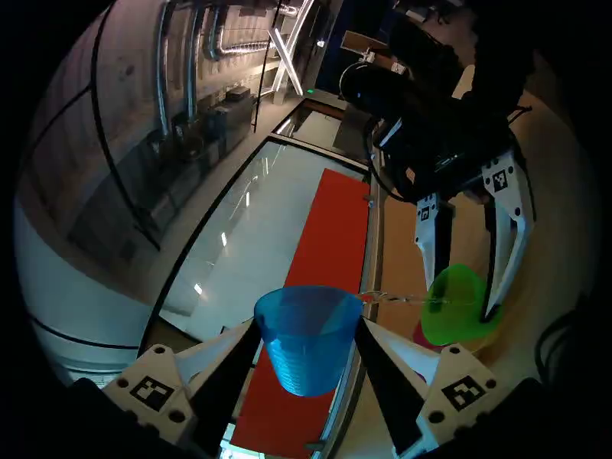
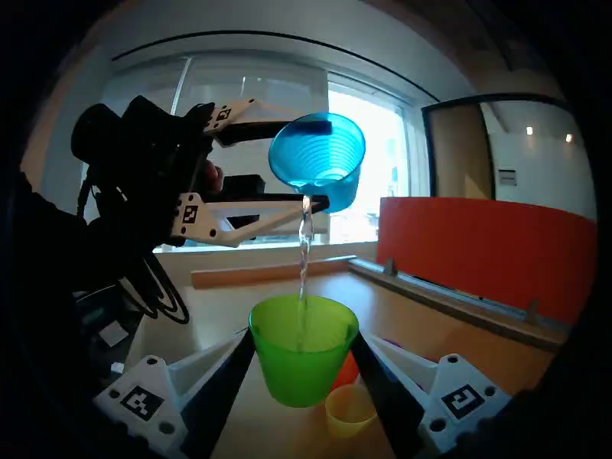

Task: Pour water

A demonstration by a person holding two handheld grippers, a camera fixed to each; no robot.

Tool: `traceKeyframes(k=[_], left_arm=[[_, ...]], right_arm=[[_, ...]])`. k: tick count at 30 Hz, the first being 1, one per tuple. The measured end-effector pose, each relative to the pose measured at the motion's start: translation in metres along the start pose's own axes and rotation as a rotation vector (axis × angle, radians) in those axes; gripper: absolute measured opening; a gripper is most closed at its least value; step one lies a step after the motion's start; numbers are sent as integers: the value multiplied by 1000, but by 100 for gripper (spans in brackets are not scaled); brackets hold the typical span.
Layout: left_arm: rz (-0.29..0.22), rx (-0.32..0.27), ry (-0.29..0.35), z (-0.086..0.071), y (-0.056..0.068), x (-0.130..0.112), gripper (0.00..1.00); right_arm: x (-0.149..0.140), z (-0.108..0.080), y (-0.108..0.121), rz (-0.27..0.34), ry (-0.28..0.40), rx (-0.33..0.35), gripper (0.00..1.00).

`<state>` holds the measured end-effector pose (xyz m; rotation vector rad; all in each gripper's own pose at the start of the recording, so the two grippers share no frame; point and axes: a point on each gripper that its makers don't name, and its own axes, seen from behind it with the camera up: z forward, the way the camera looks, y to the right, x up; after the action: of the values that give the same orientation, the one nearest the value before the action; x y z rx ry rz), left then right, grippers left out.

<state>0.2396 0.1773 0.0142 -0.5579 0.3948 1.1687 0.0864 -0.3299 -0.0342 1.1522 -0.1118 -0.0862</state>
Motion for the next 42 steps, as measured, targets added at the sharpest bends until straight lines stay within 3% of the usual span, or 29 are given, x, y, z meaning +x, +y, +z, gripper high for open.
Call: traceKeyframes(k=[42], left_arm=[[123, 12, 6, -1, -3, 11, 85]], right_arm=[[-1, -2, 2, -6, 4, -5, 90]])
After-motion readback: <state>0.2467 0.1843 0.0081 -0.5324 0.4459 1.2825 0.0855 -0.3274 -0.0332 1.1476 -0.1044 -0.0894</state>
